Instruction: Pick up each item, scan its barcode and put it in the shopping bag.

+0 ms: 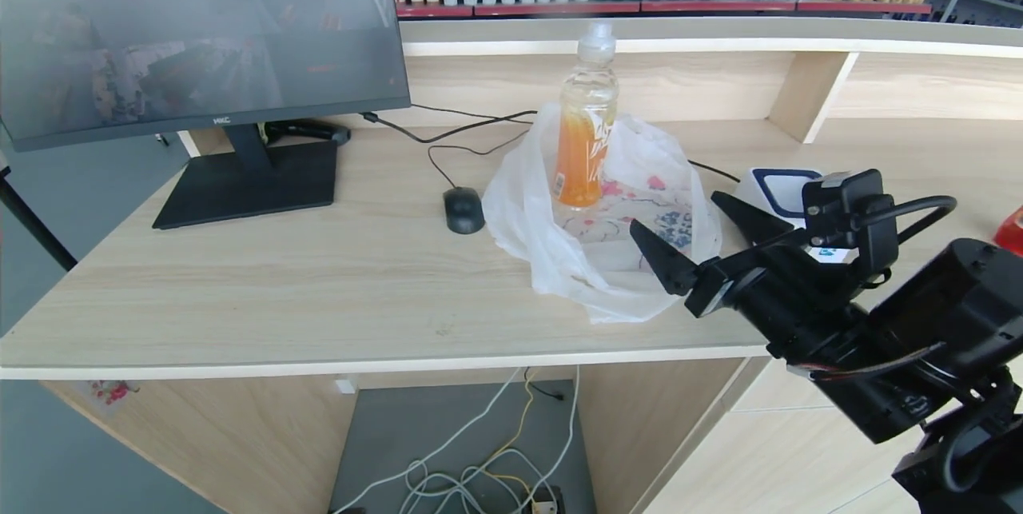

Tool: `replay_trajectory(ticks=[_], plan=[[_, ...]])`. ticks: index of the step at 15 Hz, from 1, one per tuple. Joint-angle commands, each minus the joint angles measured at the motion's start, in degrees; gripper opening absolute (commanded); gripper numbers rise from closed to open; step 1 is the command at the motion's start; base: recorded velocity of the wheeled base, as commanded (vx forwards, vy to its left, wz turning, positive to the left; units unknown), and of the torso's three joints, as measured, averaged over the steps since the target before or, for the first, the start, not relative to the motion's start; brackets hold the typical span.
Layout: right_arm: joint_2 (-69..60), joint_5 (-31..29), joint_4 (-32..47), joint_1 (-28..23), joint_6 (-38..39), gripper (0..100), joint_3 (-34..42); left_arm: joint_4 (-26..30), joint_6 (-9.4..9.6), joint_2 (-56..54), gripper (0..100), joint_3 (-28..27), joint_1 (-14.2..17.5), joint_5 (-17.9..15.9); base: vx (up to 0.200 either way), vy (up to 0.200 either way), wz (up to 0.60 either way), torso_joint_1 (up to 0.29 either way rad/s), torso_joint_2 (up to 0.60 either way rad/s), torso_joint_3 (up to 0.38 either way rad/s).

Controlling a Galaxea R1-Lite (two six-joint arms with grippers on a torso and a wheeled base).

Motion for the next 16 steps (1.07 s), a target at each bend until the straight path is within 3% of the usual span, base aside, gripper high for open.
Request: replay_trajectory(ticks=[1, 5, 7, 14, 16], plan=[[1.43, -0.08, -0.12, 0.00, -0.01, 100, -3.46, -0.01, -0.01, -0.02, 100, 0.00, 0.04, 0.01, 0.000, -0.200, 0.00, 0.027, 0.01, -0.007], [1.34, -0.78, -0.12, 1.06, -0.10, 100, -2.58, -0.01, -0.01, -0.02, 100, 0.00, 0.04, 0.01, 0.000, -0.200, 0.00, 0.007, 0.00, 0.001], [-0.42, -3.95, -0.12, 1.32, -0.01, 100, -0.64, -0.01, -0.01, -0.02, 100, 0.00, 0.04, 0.01, 0.000, -0.200, 0.00, 0.005, 0.01, 0.005], [-6.40, -4.03, -0.12, 1.41, -0.10, 100, 4.45, -0.01, -0.01, -0.02, 100, 0.00, 0.04, 0.01, 0.000, -0.200, 0.00, 0.000, 0.01, 0.003], [-6.57, -4.03, -0.12, 4.13, -0.10, 100, 4.54, -0.01, -0.01, -0.02, 100, 0.00, 0.04, 0.01, 0.000, -0.200, 0.00, 0.000, 0.00, 0.005]])
